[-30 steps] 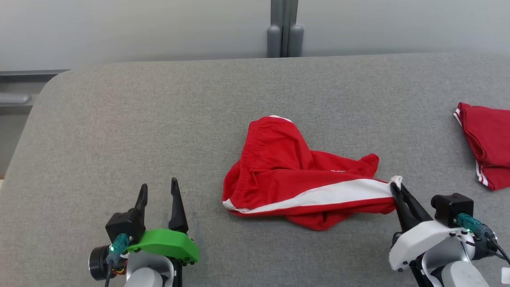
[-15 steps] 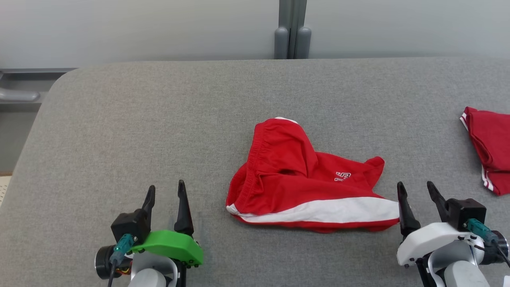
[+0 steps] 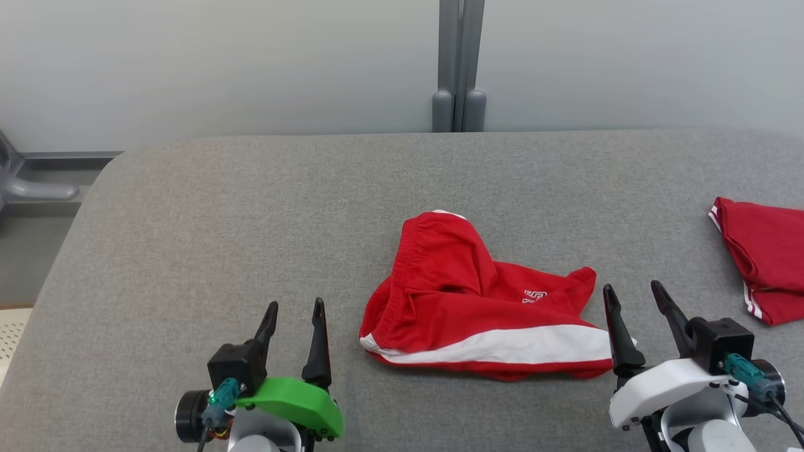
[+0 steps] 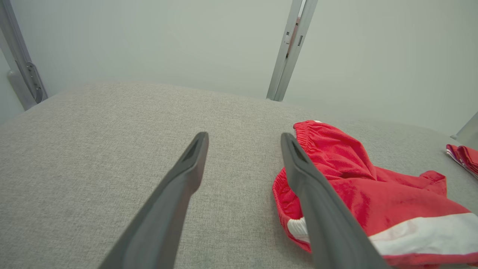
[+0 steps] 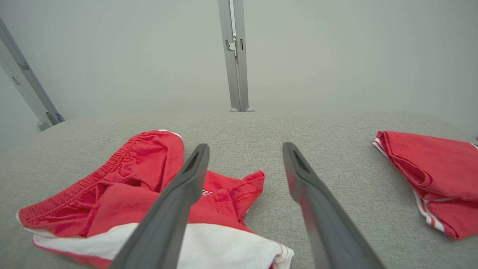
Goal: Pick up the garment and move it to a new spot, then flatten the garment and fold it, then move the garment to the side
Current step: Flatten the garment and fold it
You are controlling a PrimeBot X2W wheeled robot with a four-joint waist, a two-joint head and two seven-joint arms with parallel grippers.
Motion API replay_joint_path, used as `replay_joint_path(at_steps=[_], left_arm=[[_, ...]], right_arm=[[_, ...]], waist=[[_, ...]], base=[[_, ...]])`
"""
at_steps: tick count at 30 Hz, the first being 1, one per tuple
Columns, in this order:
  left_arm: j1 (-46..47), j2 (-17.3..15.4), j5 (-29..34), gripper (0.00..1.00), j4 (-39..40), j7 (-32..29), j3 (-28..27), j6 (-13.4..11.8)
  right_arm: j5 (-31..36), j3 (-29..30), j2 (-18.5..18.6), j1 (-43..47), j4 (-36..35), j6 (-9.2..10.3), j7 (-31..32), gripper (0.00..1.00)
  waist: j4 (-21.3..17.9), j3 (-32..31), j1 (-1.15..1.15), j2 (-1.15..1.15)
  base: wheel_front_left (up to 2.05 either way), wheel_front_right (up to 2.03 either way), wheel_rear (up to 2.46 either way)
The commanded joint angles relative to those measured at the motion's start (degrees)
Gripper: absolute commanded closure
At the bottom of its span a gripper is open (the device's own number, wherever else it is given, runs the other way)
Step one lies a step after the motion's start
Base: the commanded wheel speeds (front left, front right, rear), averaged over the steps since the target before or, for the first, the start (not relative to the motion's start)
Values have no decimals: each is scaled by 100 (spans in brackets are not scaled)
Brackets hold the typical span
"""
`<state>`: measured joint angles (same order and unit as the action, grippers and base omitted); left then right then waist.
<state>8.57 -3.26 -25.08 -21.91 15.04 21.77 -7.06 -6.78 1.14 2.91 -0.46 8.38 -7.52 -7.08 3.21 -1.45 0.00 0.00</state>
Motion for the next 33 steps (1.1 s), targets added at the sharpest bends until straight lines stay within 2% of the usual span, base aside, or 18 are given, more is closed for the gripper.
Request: replay_joint_path(at_steps=[1,17,23,26,30,33], left_arm=[[-158,-14,35,0,13,18,3,22],[-479,-16,158,0,154,18,-82,-26],[-420,-81,226,0,116,-58,24,38],[-240,-244,419,0,57,-335,348,225],[-15,-474,663,0,-8,-750,777,653],[153,-536,702,0,-122,-971,933,818]], right_arm=[[-68,-12,6,87,-28,7,-23,0],[-347,-120,4,254,34,7,-155,0],[-353,-108,4,217,33,7,-149,0],[-354,-108,3,225,30,7,-131,0],[-322,-104,4,218,45,7,-108,0],[-311,-121,3,185,54,7,-85,0]], waist=[[31,-64,0,0],[37,-192,0,0],[31,-157,0,0],[14,-122,0,0],[-40,-64,0,0],[-120,-18,0,0]], base=[[0,0,0],[0,0,0],[0,0,0],[0,0,0],[0,0,0],[0,0,0]])
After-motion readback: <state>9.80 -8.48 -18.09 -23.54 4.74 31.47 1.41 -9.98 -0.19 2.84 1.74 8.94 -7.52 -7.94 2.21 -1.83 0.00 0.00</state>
